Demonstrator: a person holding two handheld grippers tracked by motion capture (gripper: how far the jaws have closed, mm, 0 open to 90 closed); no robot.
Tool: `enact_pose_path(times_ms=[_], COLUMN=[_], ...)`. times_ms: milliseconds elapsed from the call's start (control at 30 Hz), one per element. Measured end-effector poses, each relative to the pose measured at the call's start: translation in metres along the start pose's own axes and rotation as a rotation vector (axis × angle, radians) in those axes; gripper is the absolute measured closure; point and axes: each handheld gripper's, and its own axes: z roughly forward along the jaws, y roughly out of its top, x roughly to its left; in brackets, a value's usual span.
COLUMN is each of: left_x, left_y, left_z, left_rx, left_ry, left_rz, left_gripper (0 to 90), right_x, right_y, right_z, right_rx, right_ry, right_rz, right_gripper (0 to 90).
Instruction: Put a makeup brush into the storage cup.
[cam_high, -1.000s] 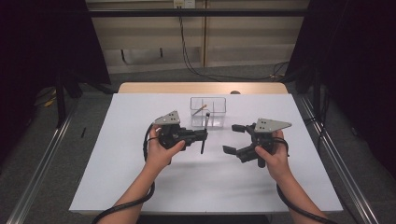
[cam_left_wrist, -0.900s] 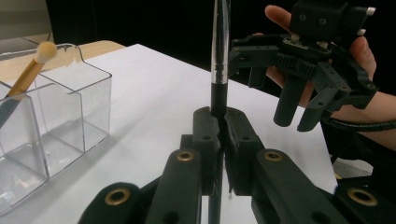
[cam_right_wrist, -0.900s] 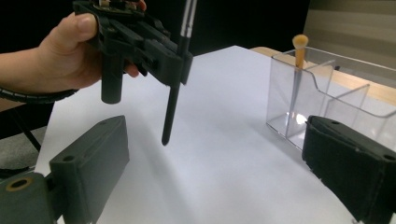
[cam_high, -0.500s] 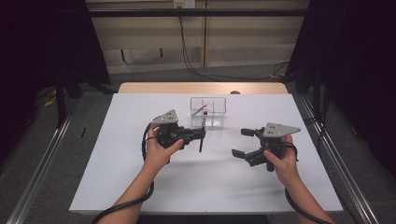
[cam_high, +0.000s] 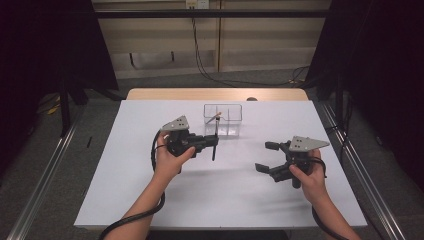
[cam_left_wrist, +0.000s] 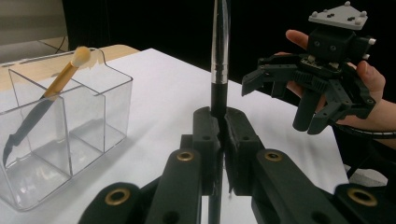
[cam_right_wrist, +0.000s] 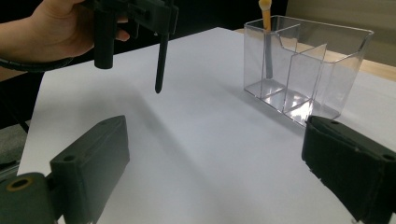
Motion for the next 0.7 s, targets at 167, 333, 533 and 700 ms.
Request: enact_pose_path(times_ms=[167,333,533,700], left_x=[0.003,0.007,0.010,0.013], left_y=[0.002,0.004,0.009,0.013], left_z=[-0.002,-0.004,-0.008,-0.011], left_rx=[-0.007,-0.016,-0.024,-0.028], left_ry=[0.013,0.026,0.043,0.054], left_rz=[-0.001,-0.002,0.006,0.011], left_gripper=[84.0,84.0,84.0,84.0], right_x=[-0.001,-0.001,-0.002,-0.002], right_y=[-0.003,-0.004,-0.007,-0.008], right_z=[-0.003,-0.008,-0.013,-0.019], right_rx=[0.005,0.004,0.014,0.016], right_ry=[-0.008,-0.019,-0.028,-0.035], right_rz=[0.004,0.004,0.000,0.002], right_gripper=[6.7,6.7,6.7,6.8])
